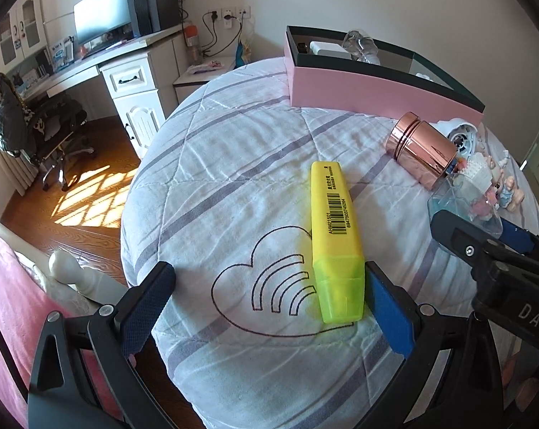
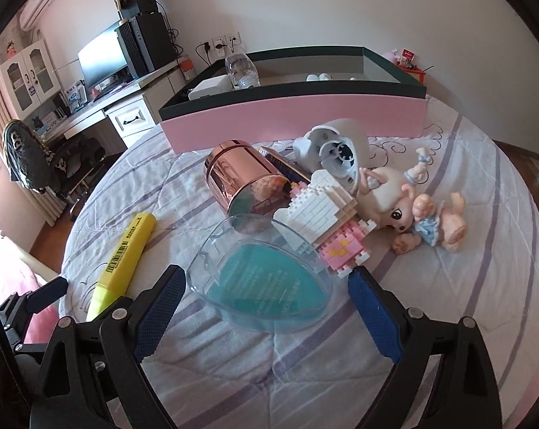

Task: Organize rigid objects
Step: 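Grasp the yellow highlighter with the left tool while the right tool grasps the clear blue heart container, then carry the highlighter and heart container into the pink box and open both tools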

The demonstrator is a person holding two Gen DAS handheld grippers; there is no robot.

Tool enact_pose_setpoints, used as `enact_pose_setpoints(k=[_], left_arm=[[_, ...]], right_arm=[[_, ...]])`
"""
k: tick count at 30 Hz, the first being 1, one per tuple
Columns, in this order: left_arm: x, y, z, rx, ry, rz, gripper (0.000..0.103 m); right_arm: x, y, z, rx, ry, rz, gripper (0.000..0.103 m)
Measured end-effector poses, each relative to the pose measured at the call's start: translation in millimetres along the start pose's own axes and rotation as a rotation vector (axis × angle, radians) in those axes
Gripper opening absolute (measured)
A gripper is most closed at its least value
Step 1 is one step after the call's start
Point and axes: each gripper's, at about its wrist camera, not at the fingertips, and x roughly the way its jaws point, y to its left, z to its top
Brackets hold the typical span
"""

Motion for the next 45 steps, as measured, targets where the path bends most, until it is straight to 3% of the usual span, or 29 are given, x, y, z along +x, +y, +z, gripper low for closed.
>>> enact_pose_setpoints(k=[4,5,6,7,11,14,15,16,18,26,33,35,45], left_arm=[[9,-6,11,0.016,0.003,0.019,0.103],[11,-9,13,0.029,0.000,0.028,0.103],[11,-12,14,0.044,-0.004,0.039,0.103],[10,-15,16,0.052,-0.018,0.039,0.103],[14,-18,17,0.047,-0.051,0.007,0.096],[8,-27,14,0.088,-0.091,-0.016,0.063],[5,-30,12,0.094,-0.101,-0.020,0.045],[3,-33,10,0.103,-0.104,-0.023,0.036],[-1,-38,8,0.108,-0.107,-0.029,0.026],[-15,-22,0,-0.014,-0.089,-0.178,0.026],[-45,-26,-3,-0.034,-0.153,-0.143,0.026],[-61,-33,-1,-0.027,-0.202,-0.094,0.026],[-153,-69,11,0.070,-0.432,-0.039,0.027]], right_arm=[[4,-3,3,-0.017,0.004,0.006,0.091],[2,-6,2,-0.022,0.000,0.011,0.085],[0,-9,2,-0.029,-0.005,0.007,0.072],[-3,-13,1,-0.042,-0.006,-0.004,0.068],[-16,-28,-10,-0.060,-0.013,-0.002,0.068],[-24,-38,-16,-0.070,-0.027,0.001,0.068],[-26,-42,-18,-0.062,-0.030,0.006,0.068],[-28,-44,-19,-0.054,-0.035,0.014,0.068],[-33,-47,-22,-0.055,-0.048,0.020,0.068],[-55,-57,-24,-0.038,-0.104,0.049,0.068],[-71,-60,-26,-0.036,-0.163,0.058,0.068],[-80,-58,-25,-0.039,-0.193,0.062,0.068],[-155,-28,-6,-0.118,-0.387,0.064,0.068]])
